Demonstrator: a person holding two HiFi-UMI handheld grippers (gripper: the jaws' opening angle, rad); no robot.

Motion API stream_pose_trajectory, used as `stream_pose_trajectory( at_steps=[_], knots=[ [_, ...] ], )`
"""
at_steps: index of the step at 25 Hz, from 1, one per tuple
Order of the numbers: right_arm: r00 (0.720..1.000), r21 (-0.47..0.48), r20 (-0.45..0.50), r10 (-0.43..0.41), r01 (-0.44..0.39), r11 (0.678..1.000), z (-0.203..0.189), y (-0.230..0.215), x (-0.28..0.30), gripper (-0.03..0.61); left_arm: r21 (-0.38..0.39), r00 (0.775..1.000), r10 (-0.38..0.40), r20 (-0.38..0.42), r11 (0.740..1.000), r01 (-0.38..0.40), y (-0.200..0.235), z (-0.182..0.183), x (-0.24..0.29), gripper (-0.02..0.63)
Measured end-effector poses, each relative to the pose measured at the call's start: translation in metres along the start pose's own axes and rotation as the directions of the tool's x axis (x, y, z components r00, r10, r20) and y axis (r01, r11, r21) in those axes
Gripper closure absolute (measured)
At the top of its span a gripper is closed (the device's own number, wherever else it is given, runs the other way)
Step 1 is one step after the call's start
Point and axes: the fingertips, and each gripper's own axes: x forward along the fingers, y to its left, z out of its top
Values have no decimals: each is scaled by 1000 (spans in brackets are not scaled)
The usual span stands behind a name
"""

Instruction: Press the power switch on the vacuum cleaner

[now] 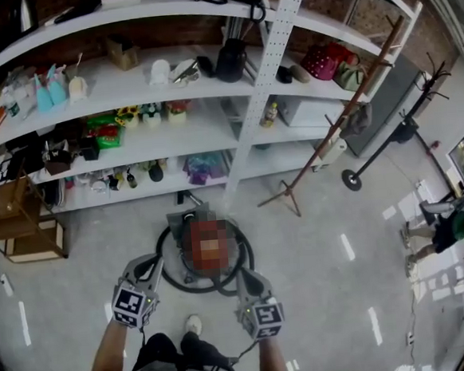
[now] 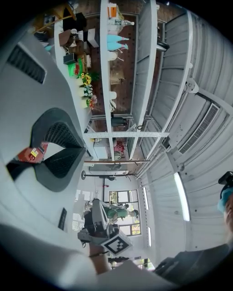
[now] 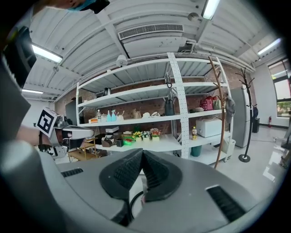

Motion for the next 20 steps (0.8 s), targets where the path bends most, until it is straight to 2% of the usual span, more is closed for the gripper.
stream_pose_trajectory(
  at_steps=[2,12,20],
  knots=[
    [1000,3,-4,11,-11,1000,0,-5,9,571,12,1000,8,-2,1000,-7,2,-1,8,604],
    [999,22,-31,40,-39,999,-9,-24,41,571,-23,999,25,-38,999,-26,14,-10,34,604],
    [998,54,-62,22,-18,998,-31,-28,65,571,-36,998,-13,-64,999,10,23,-30,63,604]
  ],
)
